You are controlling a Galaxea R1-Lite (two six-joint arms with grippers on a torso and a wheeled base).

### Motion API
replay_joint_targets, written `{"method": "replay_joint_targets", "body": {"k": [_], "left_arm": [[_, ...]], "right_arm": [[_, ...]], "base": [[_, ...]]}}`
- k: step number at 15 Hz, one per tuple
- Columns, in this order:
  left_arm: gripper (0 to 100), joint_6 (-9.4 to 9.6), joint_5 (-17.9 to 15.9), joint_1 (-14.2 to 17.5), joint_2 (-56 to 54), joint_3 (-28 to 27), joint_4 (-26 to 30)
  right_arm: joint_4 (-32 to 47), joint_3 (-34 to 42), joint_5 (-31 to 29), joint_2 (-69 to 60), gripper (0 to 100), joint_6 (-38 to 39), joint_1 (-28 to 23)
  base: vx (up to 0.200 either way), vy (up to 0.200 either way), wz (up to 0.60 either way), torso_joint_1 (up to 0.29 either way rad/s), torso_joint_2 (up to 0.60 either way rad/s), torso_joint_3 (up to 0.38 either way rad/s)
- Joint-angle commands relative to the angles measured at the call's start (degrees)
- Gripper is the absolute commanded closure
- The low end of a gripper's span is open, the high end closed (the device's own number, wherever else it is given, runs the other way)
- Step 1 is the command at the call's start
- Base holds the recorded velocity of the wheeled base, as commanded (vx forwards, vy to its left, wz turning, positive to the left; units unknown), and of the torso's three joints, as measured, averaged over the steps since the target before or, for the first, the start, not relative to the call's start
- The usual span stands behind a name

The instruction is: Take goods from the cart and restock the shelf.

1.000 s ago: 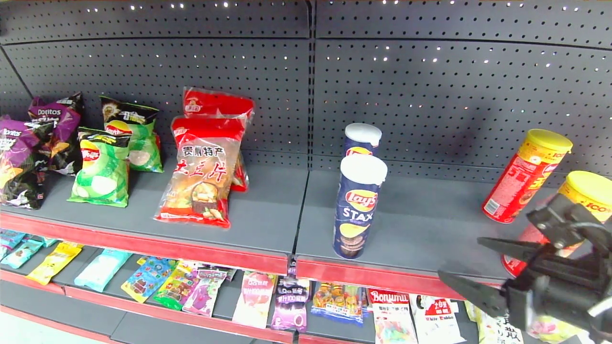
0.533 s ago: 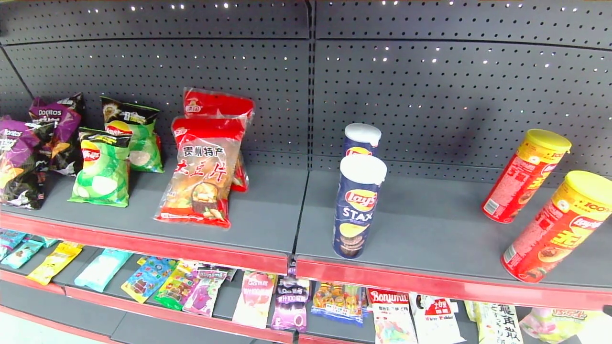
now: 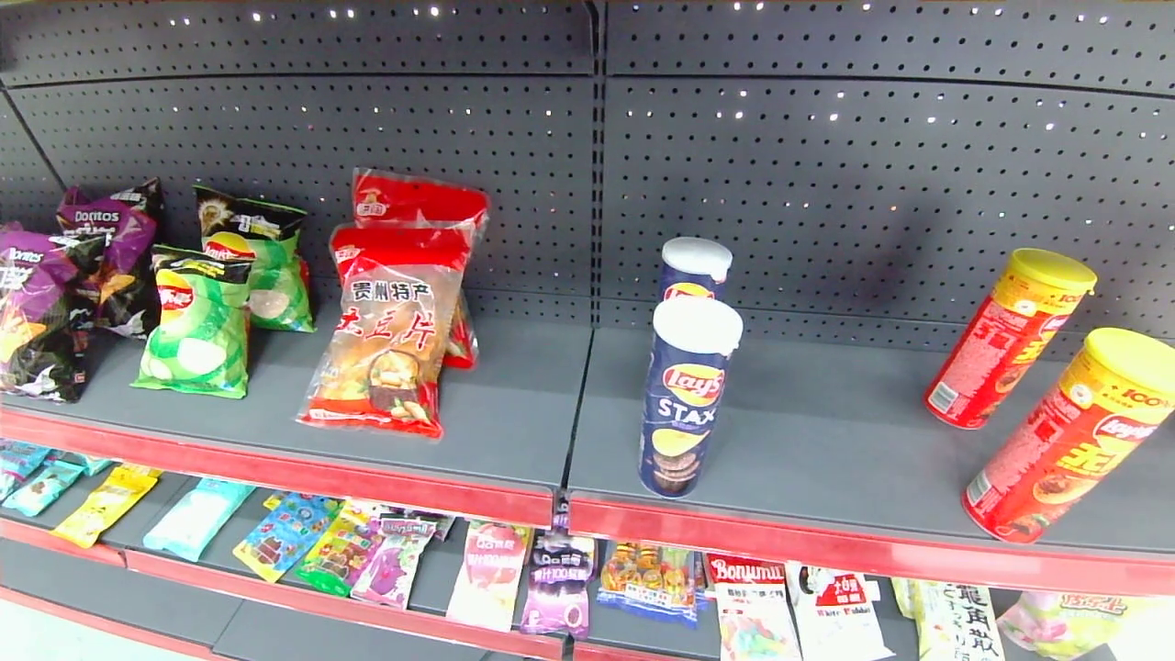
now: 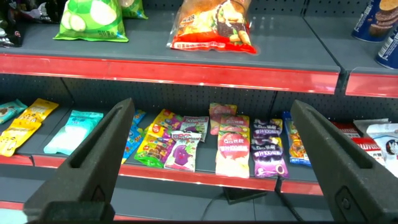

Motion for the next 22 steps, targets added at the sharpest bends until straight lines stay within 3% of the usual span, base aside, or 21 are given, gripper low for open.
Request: {"method": "replay_joint_targets", "body": {"k": [1,8,14,19,22], "left_arm": [[0,-0.01,0.0,0.0,0.0,0.0,0.0],[0,-0.01,-0.2,0.0,0.0,0.0,0.0],[0,0.08,-0.2,0.0,0.0,0.0,0.0],[0,0.17,-0.2,0.0,0.0,0.0,0.0],[0,0.61,-0.3,0.1,0.0,0.0,0.0]], "right_arm": [[-0.6,2.1,-0.3,-4.1,0,1.6,2.6],[-0.6,2.1,0.0,-7.0,0,1.7,3.7],[-0.6,2.1,-0.1,-7.0,0,1.7,3.7],[-0.6,2.1,-0.1,-7.0,0,1.7,3.7],[-0.6,2.1,-0.1,-7.0,0,1.7,3.6]], "base": [[0.0,0.0,0.0,0.0,0.0,0.0],[0.0,0.0,0.0,0.0,0.0,0.0],[0.0,0.0,-0.6,0.007,0.0,0.003],[0.0,0.0,0.0,0.0,0.0,0.0],[0.0,-0.2,0.0,-0.002,0.0,0.001]]}}
